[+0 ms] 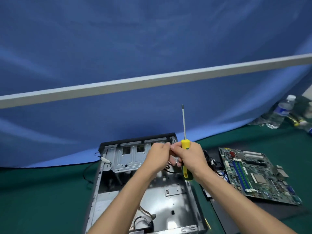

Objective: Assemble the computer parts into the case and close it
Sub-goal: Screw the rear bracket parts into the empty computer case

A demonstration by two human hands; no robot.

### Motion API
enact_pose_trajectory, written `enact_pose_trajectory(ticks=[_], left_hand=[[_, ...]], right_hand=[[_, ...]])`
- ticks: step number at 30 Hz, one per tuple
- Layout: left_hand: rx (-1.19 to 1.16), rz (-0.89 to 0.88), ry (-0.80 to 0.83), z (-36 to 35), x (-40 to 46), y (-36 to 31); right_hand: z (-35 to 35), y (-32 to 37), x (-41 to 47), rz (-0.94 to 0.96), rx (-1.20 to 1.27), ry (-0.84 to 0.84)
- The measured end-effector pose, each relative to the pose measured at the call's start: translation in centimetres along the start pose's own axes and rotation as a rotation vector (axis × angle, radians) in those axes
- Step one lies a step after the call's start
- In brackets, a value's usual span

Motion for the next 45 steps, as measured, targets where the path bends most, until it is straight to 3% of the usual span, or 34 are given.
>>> enact_pose_trajectory(ticks=[6, 11, 15, 20, 23, 30, 41, 45], left_hand=[[-0.293, 0.014, -0.052, 5.6, -7.2, 0.6], [-0.623, -0.015, -0.085, 8.7, -13.0, 3.2], [-0.894, 0.060, -0.169, 11.7, -16.0, 5.4], [-1.265, 0.203, -0.275, 13.9, -17.7, 7.8], [-1.418, 0.217, -0.283, 13.9, -18.4, 8.4], [-1.488, 0.224, -0.233, 11.5, -20.9, 8.0], [-1.270, 0.256, -0.359, 8.2, -25.2, 9.6], [-1.162, 0.278, -0.403, 7.3, -25.5, 11.4]], right_hand=[[-5.7, 2.0, -5.7, 0.073, 0.119, 0.105], [-9.1, 2.5, -10.2, -0.004, 0.098, 0.149], [-11.1, 3.2, -13.2, -0.027, -0.228, 0.163], [-11.2, 3.6, -17.6, 0.248, -0.604, 0.220], [-10.3, 3.4, -19.0, 0.337, -0.973, 0.167], [-8.0, 2.3, -21.8, 0.439, -1.176, 0.152], [-6.1, -1.7, -25.6, 0.362, -1.034, 0.209], [-6.3, -3.4, -25.7, 0.220, -0.910, 0.336]])
Point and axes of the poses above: each hand's wrist, its own x-axis towards the middle knuckle, its own z-axis out of the back of the hand, y = z × x, the point moved 2 cm from there along x, towards the middle knuckle, and after that the axes turned 2 degrees about x, right-handed, at the moved point
